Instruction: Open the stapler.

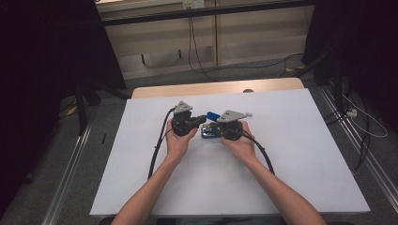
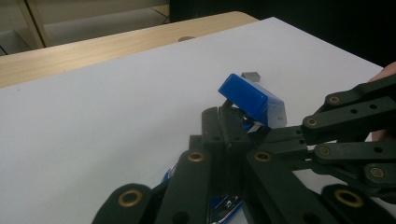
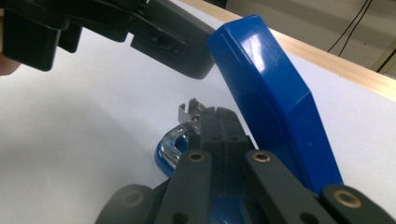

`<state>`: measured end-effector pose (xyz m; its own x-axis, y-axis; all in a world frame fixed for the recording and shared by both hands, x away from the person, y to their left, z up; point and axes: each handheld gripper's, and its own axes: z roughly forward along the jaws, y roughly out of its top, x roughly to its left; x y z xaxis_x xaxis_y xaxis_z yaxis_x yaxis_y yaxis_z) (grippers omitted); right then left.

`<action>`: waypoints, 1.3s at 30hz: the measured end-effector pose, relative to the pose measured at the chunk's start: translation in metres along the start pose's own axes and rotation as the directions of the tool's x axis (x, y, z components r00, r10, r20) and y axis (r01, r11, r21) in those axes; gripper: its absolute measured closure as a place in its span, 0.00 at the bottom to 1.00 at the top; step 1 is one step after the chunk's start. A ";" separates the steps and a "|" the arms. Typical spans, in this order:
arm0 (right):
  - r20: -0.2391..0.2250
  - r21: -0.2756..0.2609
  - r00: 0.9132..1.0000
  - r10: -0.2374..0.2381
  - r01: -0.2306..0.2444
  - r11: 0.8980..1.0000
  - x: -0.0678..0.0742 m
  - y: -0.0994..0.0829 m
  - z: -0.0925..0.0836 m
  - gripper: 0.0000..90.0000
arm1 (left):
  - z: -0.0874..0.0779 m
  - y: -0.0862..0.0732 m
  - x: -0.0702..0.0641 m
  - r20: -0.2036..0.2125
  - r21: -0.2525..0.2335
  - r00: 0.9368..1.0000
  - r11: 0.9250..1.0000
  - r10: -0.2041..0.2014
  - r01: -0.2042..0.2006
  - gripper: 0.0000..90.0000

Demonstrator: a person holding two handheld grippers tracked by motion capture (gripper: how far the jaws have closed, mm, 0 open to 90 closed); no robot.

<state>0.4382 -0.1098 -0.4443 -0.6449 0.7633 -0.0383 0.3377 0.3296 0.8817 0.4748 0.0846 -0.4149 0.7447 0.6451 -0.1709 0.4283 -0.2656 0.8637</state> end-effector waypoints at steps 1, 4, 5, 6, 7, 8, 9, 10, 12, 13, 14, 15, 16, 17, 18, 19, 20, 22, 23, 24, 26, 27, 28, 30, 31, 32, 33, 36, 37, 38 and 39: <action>0.007 -0.004 1.000 0.003 -0.003 1.000 0.000 0.000 0.001 1.00 | 0.000 0.000 0.000 0.003 -0.002 1.000 1.000 -0.007 0.007 1.00; 0.014 -0.015 1.000 0.006 -0.006 1.000 0.002 -0.001 0.003 1.00 | 0.001 -0.001 0.001 0.004 -0.005 1.000 1.000 -0.025 0.025 1.00; 0.016 -0.017 1.000 0.003 -0.003 1.000 0.002 -0.001 0.003 1.00 | 0.001 -0.001 0.001 0.003 -0.010 1.000 1.000 -0.026 0.026 1.00; 0.017 -0.016 1.000 0.003 -0.002 1.000 0.002 0.000 0.004 1.00 | 0.001 0.000 0.001 0.003 -0.013 1.000 0.999 -0.031 0.031 1.00; 0.019 -0.018 1.000 0.006 -0.005 1.000 0.002 -0.001 0.004 1.00 | 0.001 0.000 0.001 0.005 -0.012 1.000 0.999 -0.029 0.029 1.00; 0.021 -0.021 1.000 0.010 -0.009 1.000 0.002 0.000 0.005 1.00 | 0.001 0.000 0.001 0.007 -0.010 1.000 1.000 -0.028 0.028 1.00; 0.023 -0.022 1.000 0.011 -0.010 1.000 0.002 0.000 0.005 1.00 | 0.001 0.000 0.001 0.008 -0.008 1.000 1.000 -0.024 0.024 1.00; 0.023 -0.023 1.000 0.011 -0.010 1.000 0.002 0.000 0.006 1.00 | 0.000 0.000 0.001 0.008 -0.004 1.000 1.000 -0.016 0.016 1.00; 0.027 -0.021 1.000 0.011 -0.011 1.000 0.003 -0.001 0.008 1.00 | 0.001 -0.001 0.002 0.010 -0.005 1.000 1.000 -0.017 0.017 1.00; 0.028 -0.023 1.000 0.014 -0.014 1.000 0.003 -0.001 0.008 1.00 | 0.001 -0.001 0.002 0.010 -0.006 1.000 1.000 -0.015 0.015 1.00; 0.031 -0.024 0.999 0.016 -0.015 1.000 0.003 -0.001 0.009 1.00 | 0.001 -0.001 0.003 0.010 -0.008 1.000 1.000 -0.016 0.016 1.00; 0.035 -0.024 0.999 0.013 -0.012 1.000 0.004 -0.001 0.009 1.00 | 0.001 -0.001 0.003 0.010 -0.006 1.000 1.000 -0.014 0.014 1.00; 0.039 -0.023 0.999 0.009 -0.008 1.000 0.004 -0.001 0.009 1.00 | 0.001 -0.002 0.004 0.010 0.001 1.000 1.000 -0.010 0.010 1.00; 0.045 -0.024 0.999 0.003 -0.002 1.000 0.005 -0.001 0.009 1.00 | 0.002 -0.003 0.004 0.006 0.004 1.000 1.000 -0.008 0.008 1.00; 0.049 -0.024 0.999 0.008 -0.006 1.000 0.005 -0.001 0.009 1.00 | 0.003 -0.003 0.004 0.004 0.007 1.000 1.000 -0.011 0.011 1.00; 0.050 -0.025 0.999 0.007 -0.006 1.000 0.005 -0.001 0.009 1.00 | 0.004 -0.004 0.004 0.004 0.011 1.000 1.000 -0.016 0.016 1.00; 0.050 -0.026 0.999 0.007 -0.005 1.000 0.005 0.000 0.008 1.00 | 0.005 -0.005 0.004 0.003 0.017 1.000 1.000 -0.015 0.015 1.00; 0.046 -0.024 0.999 0.009 -0.008 1.000 0.005 0.000 0.008 1.00 | 0.008 -0.007 0.003 -0.002 0.032 1.000 0.999 -0.005 0.005 1.00; 0.047 -0.026 0.999 0.009 -0.008 1.000 0.005 0.000 0.008 1.00 | 0.010 -0.008 0.002 -0.003 0.039 1.000 0.999 0.006 -0.006 1.00; 0.048 -0.025 0.999 0.007 -0.005 1.000 0.005 0.000 0.008 1.00 | 0.011 -0.009 0.002 -0.011 0.048 1.000 0.999 0.021 -0.021 1.00; 0.053 -0.023 0.999 0.008 -0.007 1.000 0.005 0.000 0.007 1.00 | 0.012 -0.010 0.002 -0.019 0.054 0.999 0.998 0.034 -0.033 1.00; 0.053 -0.023 0.999 0.008 -0.007 1.000 0.005 0.000 0.007 1.00 | 0.013 -0.010 0.002 -0.023 0.055 0.999 0.998 0.037 -0.035 1.00; 0.052 -0.024 0.999 0.009 -0.007 1.000 0.005 0.000 0.007 1.00 | 0.014 -0.011 0.003 -0.023 0.055 0.999 0.998 0.034 -0.033 1.00; 0.052 -0.024 0.999 0.009 -0.008 1.000 0.005 0.000 0.007 1.00 | 0.014 -0.011 0.005 -0.028 0.059 0.999 0.998 0.039 -0.038 1.00; 0.052 -0.024 0.999 0.010 -0.008 1.000 0.005 0.000 0.007 1.00 | 0.014 -0.012 0.004 -0.026 0.062 0.999 0.998 0.036 -0.034 1.00; 0.052 -0.025 0.999 0.010 -0.009 1.000 0.005 0.000 0.007 1.00 | 0.015 -0.012 0.005 -0.029 0.069 0.998 0.996 0.055 -0.053 1.00; 0.053 -0.025 0.999 0.008 -0.007 1.000 0.005 0.000 0.007 1.00 | 0.015 -0.013 0.005 -0.034 0.079 0.997 0.995 0.067 -0.064 1.00; 0.054 -0.027 0.998 0.012 -0.010 1.000 0.005 0.000 0.007 1.00 | 0.015 -0.014 0.006 -0.023 0.075 0.998 0.995 0.062 -0.060 1.00; 0.054 -0.027 0.998 0.012 -0.011 1.000 0.005 0.000 0.007 1.00 | 0.015 -0.014 0.005 -0.022 0.077 0.997 0.995 0.068 -0.066 1.00; 0.054 -0.027 0.998 0.011 -0.009 1.000 0.005 0.000 0.007 1.00 | 0.016 -0.015 0.004 -0.016 0.081 0.997 0.994 0.080 -0.078 1.00; 0.054 -0.027 0.998 0.010 -0.009 1.000 0.005 0.000 0.008 1.00 | 0.017 -0.015 0.003 -0.016 0.087 0.996 0.992 0.090 -0.088 1.00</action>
<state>0.4402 -0.1019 -0.4482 -0.6033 0.7957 -0.0546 0.3249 0.3076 0.8943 0.4791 0.0784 -0.4365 0.7720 0.6299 -0.0852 0.4041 -0.3828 0.8307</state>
